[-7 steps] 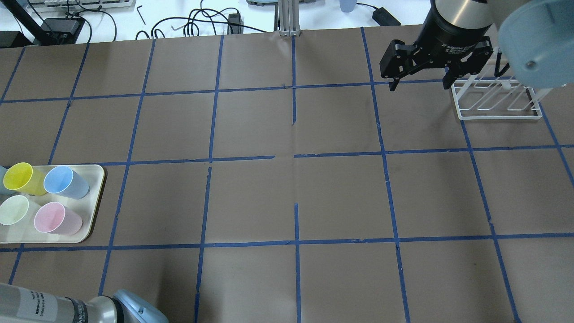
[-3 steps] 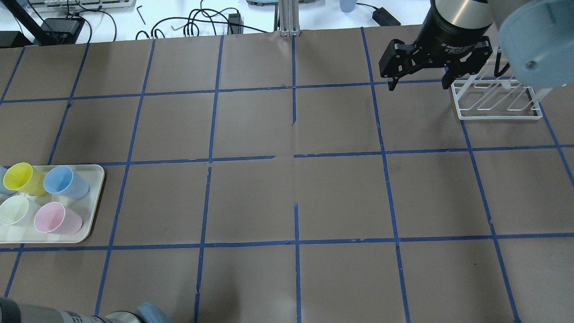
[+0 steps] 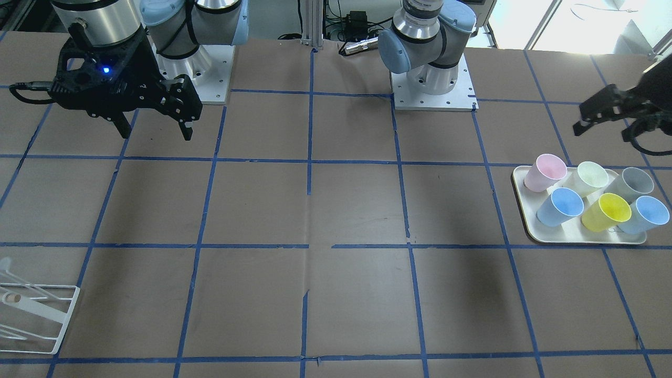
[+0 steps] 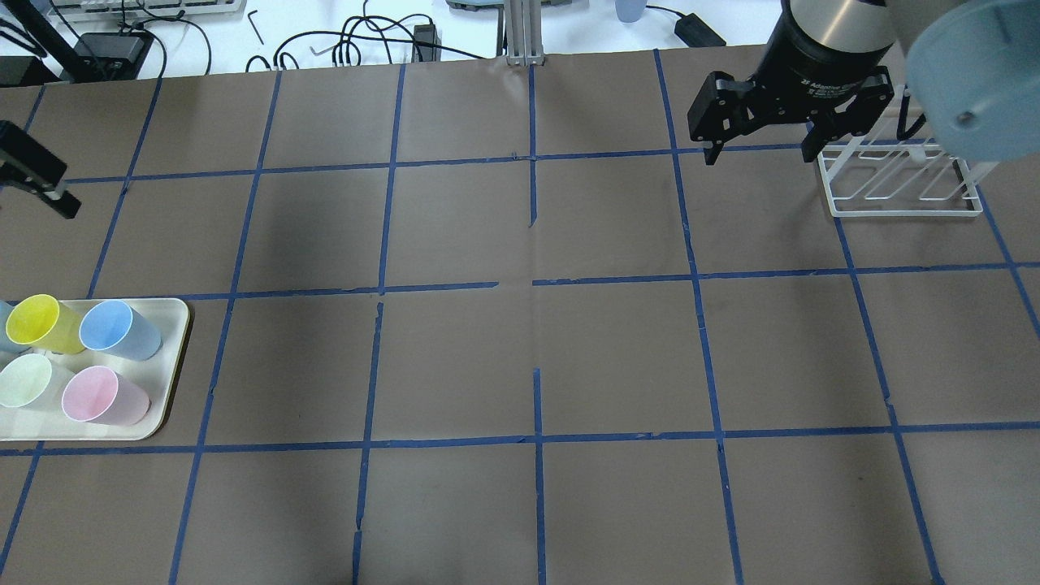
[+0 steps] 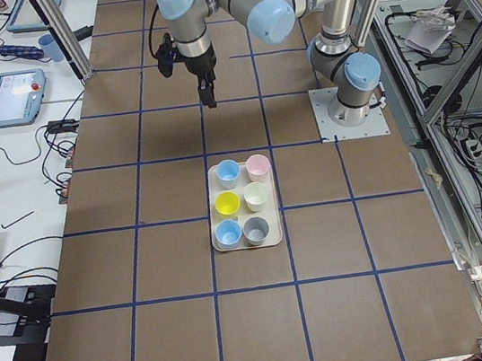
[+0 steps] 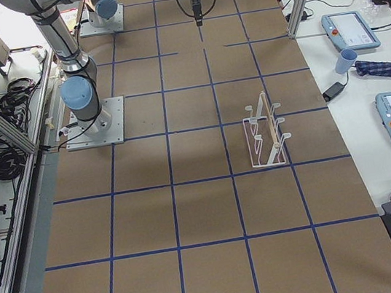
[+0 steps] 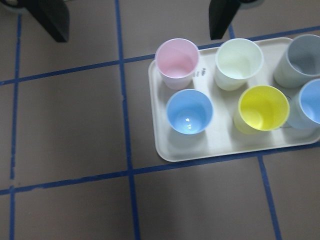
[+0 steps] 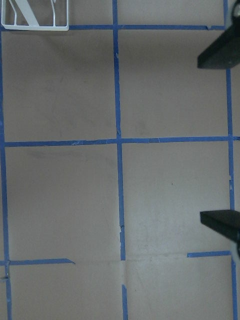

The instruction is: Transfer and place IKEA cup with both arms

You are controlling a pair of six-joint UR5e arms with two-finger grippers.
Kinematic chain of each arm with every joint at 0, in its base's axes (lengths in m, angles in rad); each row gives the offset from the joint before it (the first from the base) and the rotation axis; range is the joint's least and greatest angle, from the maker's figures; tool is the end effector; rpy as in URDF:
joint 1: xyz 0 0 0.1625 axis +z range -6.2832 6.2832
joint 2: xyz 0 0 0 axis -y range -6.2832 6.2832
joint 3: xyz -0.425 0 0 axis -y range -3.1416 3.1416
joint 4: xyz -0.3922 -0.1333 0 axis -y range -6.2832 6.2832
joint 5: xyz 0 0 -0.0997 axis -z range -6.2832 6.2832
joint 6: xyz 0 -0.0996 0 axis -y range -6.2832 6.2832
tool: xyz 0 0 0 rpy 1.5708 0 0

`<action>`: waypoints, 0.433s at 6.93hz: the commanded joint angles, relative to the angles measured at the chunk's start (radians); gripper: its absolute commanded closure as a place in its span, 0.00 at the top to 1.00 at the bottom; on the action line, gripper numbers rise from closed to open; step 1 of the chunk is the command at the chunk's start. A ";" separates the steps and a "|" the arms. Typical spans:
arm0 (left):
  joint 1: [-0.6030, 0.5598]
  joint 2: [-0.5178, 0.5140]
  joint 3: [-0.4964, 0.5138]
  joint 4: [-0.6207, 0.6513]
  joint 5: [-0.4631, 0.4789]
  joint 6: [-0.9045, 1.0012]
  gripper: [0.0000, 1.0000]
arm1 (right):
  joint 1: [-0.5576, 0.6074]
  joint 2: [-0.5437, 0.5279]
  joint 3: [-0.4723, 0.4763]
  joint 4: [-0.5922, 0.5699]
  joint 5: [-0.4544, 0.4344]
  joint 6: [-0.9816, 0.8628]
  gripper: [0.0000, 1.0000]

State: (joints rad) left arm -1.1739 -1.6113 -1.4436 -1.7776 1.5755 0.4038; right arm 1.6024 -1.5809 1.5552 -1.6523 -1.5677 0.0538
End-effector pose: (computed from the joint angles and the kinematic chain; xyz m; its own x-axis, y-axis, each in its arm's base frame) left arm 0.0688 -0.5079 0.5103 -0.9991 0.0048 0.0428 0.0095 0.9937 0.1120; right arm 0.1493 -0.4931 0.5092 -0.9997 0.0216 -0.0088 0.0224 0.9940 -0.1067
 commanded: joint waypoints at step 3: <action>-0.392 0.002 -0.011 0.155 -0.002 -0.405 1.00 | -0.002 -0.001 -0.001 0.002 0.000 0.000 1.00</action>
State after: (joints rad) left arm -1.5052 -1.5994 -1.4483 -1.7135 1.5765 0.0371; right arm 1.6005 -1.5815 1.5541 -1.6511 -1.5677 0.0533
